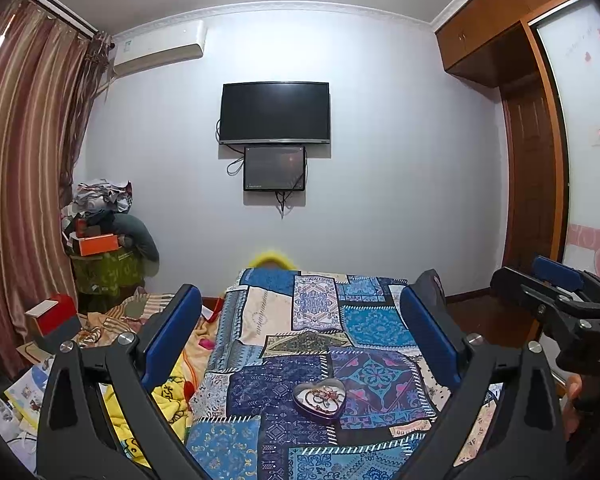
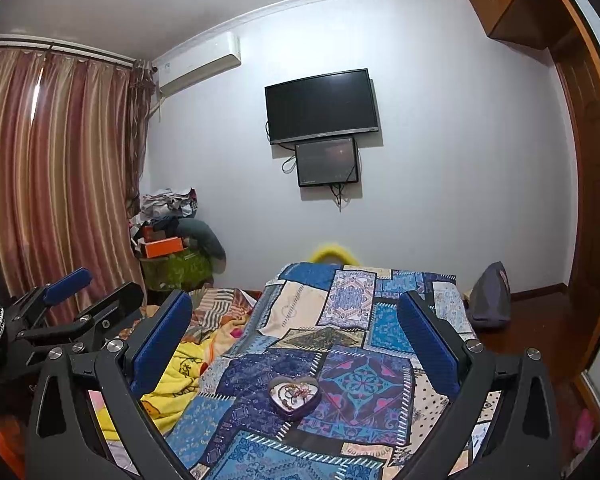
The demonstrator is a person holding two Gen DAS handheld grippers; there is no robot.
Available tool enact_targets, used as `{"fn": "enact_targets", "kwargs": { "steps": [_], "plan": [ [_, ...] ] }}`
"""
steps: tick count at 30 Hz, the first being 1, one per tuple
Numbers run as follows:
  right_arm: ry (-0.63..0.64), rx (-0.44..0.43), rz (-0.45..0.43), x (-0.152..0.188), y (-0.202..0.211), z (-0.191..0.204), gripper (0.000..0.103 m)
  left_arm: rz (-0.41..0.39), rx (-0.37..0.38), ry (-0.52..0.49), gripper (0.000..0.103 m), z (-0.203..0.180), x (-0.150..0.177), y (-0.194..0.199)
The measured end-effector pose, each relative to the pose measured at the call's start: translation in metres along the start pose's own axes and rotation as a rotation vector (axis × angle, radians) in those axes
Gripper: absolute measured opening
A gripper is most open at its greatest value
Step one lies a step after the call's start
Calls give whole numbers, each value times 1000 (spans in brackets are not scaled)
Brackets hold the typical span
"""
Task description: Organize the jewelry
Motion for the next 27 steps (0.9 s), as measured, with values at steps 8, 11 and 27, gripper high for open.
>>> {"fn": "enact_targets", "kwargs": {
  "steps": [8, 11, 27],
  "plan": [
    [-3, -4, 7, -1, 1, 0, 102, 4, -4, 3, 102, 1, 1, -3],
    [-5, -4, 14, 0, 0, 0, 102, 10, -1, 7, 102, 1, 2, -5],
    [-11, -1, 40, 0, -2, -3, 102, 37, 17, 21, 103, 0, 10, -13]
  ]
}}
Point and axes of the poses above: each gripper's, at about its wrist camera, not at the fingertips, and y roughly against the way its jaws point, z to its left, x to its underside, the point moved 7 cm from there along -y, roughly the way its jaws point, and after that the axes turned 6 degrees about -z, right-handed, at the moved point
